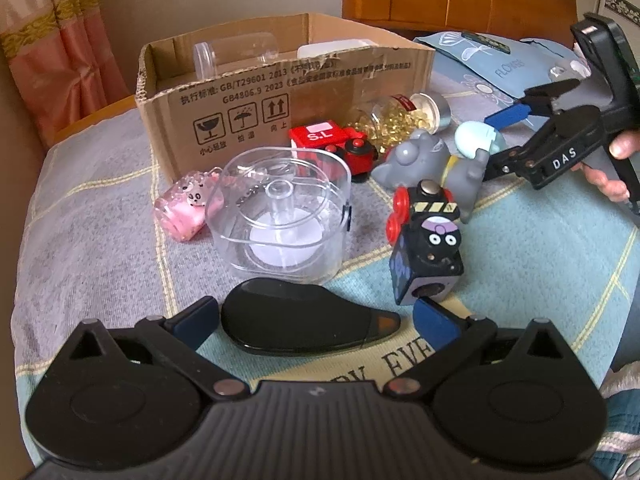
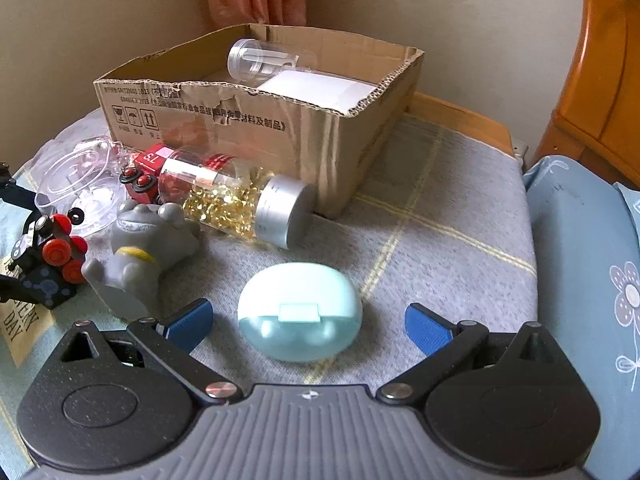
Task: Organize rigid objects
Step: 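Grasp the black oval lid with the left tool while the right tool grasps the mint-green case, then carry the black lid and mint-green case into the cardboard box and release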
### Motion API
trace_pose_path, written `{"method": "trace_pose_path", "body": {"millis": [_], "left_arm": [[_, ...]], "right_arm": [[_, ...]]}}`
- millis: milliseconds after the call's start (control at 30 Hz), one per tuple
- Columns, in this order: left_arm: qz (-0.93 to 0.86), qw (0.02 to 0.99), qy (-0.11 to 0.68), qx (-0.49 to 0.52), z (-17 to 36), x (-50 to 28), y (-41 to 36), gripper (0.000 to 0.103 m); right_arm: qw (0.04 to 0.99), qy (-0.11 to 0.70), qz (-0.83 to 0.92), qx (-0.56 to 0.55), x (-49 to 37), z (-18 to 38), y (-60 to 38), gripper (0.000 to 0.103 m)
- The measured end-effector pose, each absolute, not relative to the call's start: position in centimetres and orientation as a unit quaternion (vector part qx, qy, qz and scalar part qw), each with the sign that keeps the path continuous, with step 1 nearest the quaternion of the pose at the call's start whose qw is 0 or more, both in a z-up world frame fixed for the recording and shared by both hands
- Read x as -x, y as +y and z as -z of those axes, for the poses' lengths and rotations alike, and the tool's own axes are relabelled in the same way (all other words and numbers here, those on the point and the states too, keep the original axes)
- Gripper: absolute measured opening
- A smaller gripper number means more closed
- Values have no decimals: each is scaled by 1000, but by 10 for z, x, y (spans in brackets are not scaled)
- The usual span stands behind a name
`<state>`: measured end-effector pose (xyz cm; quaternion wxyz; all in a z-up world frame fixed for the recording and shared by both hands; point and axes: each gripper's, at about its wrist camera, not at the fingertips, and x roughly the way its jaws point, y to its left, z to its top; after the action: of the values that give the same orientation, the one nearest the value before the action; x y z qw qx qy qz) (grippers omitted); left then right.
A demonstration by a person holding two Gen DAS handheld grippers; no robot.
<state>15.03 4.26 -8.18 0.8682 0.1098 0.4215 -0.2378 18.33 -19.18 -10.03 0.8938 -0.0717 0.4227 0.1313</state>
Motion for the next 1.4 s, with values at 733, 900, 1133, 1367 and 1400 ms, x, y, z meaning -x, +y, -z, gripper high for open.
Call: {"method": "trace_pose_path", "body": {"millis": [733,900,1133,1367,1400], "left_arm": [[241,866,426,-107,76,-147,51,89],[244,860,438,-99,69,-145,54,89],[250,850,453,-98,45,-141,57,89],[242,860,437,-110,17,-147,54,89],[244,861,434,-109,12,-150,53,89]], "right_arm": [[884,435,-143,92,-175,86,-179,66],[882,437,-153,88,-170,81,-178,66],[879,435,-170,98,-159,65,-177,66],[877,430,-181,113,-152,50,-173,65],[878,429,-183,111,-151,47,-173,65]]}}
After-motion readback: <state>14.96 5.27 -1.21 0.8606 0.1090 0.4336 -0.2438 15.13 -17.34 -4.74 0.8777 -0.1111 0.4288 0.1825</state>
